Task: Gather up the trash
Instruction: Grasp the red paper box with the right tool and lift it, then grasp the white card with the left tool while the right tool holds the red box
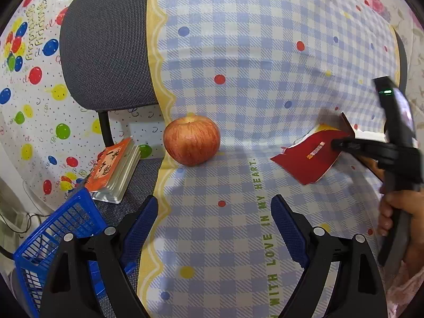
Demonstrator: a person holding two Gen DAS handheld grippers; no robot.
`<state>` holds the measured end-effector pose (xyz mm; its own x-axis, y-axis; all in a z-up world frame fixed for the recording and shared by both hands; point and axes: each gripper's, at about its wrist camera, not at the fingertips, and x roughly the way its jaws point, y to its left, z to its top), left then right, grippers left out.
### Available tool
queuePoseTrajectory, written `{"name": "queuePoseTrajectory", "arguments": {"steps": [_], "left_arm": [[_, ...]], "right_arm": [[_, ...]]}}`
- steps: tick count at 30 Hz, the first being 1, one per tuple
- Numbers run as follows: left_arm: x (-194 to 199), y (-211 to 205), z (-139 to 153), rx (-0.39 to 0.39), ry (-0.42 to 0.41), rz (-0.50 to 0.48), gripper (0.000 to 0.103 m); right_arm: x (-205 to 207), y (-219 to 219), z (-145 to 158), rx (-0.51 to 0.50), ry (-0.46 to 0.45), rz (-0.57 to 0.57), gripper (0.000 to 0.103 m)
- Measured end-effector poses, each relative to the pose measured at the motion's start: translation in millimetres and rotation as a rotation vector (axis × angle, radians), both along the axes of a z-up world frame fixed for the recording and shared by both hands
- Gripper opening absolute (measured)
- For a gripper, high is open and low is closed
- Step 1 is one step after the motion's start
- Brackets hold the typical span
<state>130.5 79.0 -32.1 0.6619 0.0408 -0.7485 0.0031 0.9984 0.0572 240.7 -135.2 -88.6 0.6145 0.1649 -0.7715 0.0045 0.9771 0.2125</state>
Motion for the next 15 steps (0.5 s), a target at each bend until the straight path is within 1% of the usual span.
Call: {"name": "queuePoseTrajectory", "arguments": {"steps": [2, 5, 6, 8, 9, 11, 12, 13, 15], "left_arm": [[-3, -2, 3, -0.002, -0.006, -0.002, 0.086], [-10, -7, 11, 0.001, -0.019, -0.006, 0.086], [-12, -9, 14, 0.003, -0.024, -0.010, 0.086], [-16, -14, 20, 0.007, -0.032, -0.014, 0.086], [-18, -17, 23, 0.010, -0.037, -0.018, 0.086], [-21, -25, 29, 0.008, -0.049, -0.037, 0.087], [-20, -31, 33, 0.009, -0.053, -0.053, 0.087], [-19, -37, 36, 0.013, -0.056, -0.064, 0.087], [-17, -49, 41, 0.017, -0.071, -0.089, 0.087]], "right_arm": [[-15, -12, 15, 0.067, -0.046, 0.007, 0.014], [-34, -26, 38, 0.133, -0.107, 0.031, 0.007], [-42, -35, 49, 0.177, -0.130, 0.050, 0.004], [-59, -46, 68, 0.220, -0.172, 0.068, 0.002], [-71, -54, 83, 0.232, -0.207, 0.081, 0.002], [-82, -60, 101, 0.226, -0.239, 0.102, 0.002], [-92, -64, 113, 0.190, -0.266, 0.106, 0.002], [-101, -65, 122, 0.149, -0.295, 0.107, 0.002], [-126, -68, 142, 0.004, -0.380, 0.101, 0.002]]}}
